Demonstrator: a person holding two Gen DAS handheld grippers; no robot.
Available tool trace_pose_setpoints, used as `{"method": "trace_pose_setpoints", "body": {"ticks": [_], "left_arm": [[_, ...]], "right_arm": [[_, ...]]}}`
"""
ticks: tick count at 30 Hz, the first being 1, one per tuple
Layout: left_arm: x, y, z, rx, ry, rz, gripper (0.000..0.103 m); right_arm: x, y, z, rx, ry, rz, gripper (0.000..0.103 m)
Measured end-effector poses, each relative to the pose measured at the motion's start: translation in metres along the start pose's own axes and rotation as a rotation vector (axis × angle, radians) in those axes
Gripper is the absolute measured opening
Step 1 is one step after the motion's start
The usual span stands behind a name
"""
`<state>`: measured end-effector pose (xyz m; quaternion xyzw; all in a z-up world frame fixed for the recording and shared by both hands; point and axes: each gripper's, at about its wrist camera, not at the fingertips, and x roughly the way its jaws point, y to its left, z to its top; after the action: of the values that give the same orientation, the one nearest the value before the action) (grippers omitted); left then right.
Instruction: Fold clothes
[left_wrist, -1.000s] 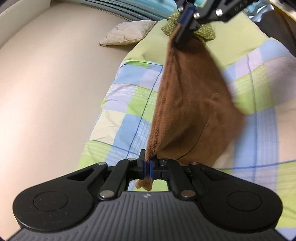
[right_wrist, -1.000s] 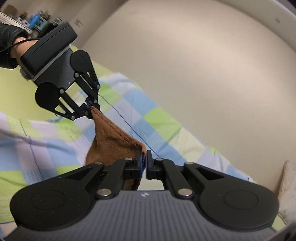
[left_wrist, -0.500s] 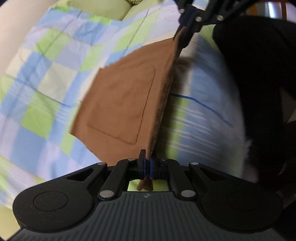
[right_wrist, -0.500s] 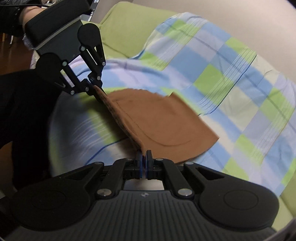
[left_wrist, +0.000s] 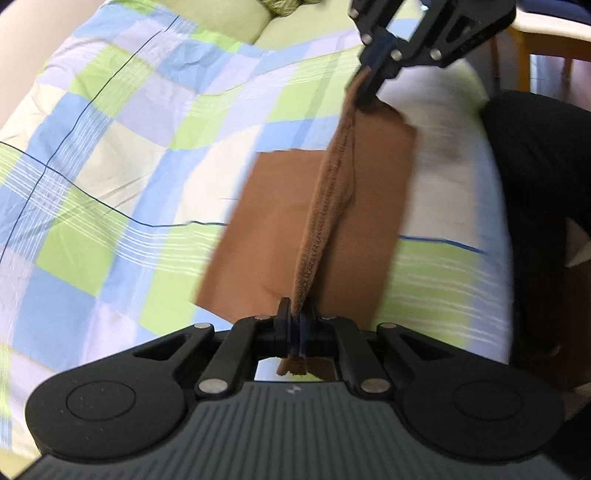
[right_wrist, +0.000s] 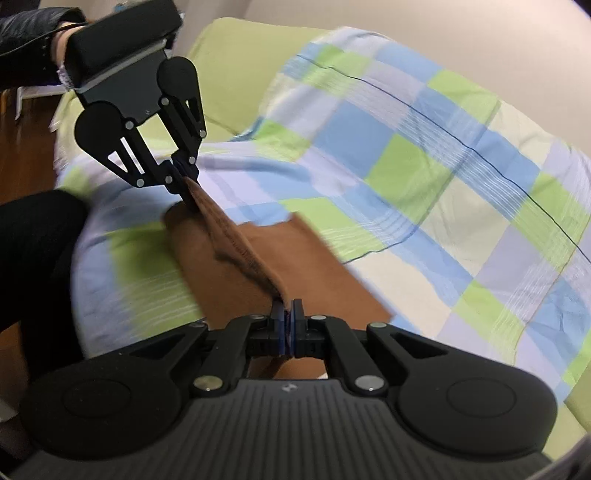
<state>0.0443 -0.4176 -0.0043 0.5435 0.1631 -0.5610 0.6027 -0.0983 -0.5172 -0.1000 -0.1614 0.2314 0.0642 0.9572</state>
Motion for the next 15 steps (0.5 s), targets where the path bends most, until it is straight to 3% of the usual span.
{"method": "trace_pose_setpoints", "body": {"ticks": [6,7,9,12,15], "left_arm": [[0.078,0.051,-0.003,-0.071,0.047,-0.117,0.004],[0.085,0.054,-0.006,-0.085,0.044,-0.127,0.008],[0.082,0.052,-0.014,-0.128,0.021,-0.13,0.013],[0.071,0.065,-0.031,-0.209,-0.045,-0.114,0.036],[0.054,0.059,-0.051,-0.27,-0.075,-0.1,0.037]], "right_arm": [[0.065,-0.065,-0.01,0.157,0.061,0.058,0.0],[0.078,-0.068,-0.015,0.172,0.076,0.067,0.0],[0.089,-0.071,-0.023,0.196,0.089,0.076,0.0],[0.091,-0.076,-0.034,0.256,0.072,0.085,0.002],[0.084,-0.083,-0.043,0.335,0.039,0.081,0.007]]}}
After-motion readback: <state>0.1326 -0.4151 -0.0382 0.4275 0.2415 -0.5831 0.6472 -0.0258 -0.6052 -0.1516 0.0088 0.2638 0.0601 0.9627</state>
